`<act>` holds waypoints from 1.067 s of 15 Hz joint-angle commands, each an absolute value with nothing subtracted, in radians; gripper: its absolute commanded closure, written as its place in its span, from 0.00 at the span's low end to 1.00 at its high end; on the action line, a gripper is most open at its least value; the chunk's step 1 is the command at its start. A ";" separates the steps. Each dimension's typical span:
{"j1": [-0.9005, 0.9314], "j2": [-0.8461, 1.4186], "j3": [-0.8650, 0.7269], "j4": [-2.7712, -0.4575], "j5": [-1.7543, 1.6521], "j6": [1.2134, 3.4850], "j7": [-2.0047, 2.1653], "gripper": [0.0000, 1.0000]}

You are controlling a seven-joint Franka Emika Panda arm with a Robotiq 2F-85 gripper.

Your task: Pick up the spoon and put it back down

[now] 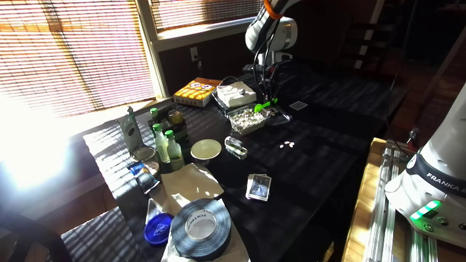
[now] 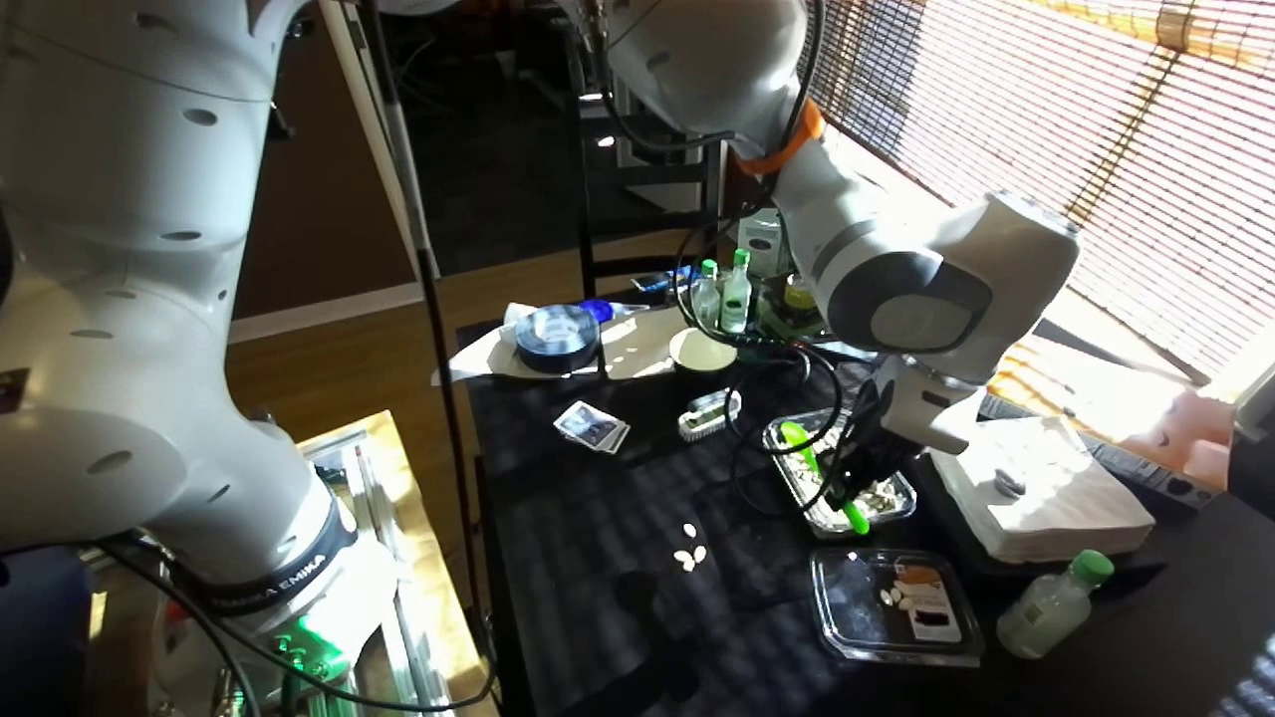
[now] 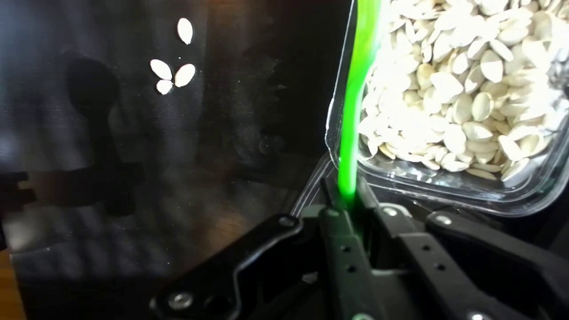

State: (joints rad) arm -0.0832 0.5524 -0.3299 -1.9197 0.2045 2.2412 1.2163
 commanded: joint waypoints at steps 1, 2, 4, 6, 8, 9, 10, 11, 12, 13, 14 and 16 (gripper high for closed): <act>-0.077 0.615 -0.316 -1.771 0.123 2.095 1.322 0.98; -0.076 0.633 -0.309 -1.729 0.106 2.050 1.338 0.98; -0.076 0.671 -0.295 -1.655 0.082 1.972 1.361 0.98; -0.075 0.721 -0.284 -1.575 0.057 1.895 1.387 0.98; -0.085 0.774 -0.269 -1.499 0.049 1.845 1.386 0.98; -0.093 0.795 -0.260 -1.471 0.051 1.847 1.370 0.98; -0.097 0.820 -0.259 -1.439 0.049 1.831 1.367 0.98; -0.103 0.843 -0.254 -1.409 0.053 1.815 1.361 0.98; -0.105 0.865 -0.254 -1.383 0.054 1.797 1.361 0.98; -0.105 0.884 -0.255 -1.361 0.052 1.792 1.360 0.98; -0.105 0.903 -0.259 -1.338 0.049 1.782 1.368 0.98; -0.112 0.933 -0.265 -1.297 0.050 1.769 1.378 0.98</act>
State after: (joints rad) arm -0.0882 0.8654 -0.2730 -1.4093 0.0738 1.8285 1.3631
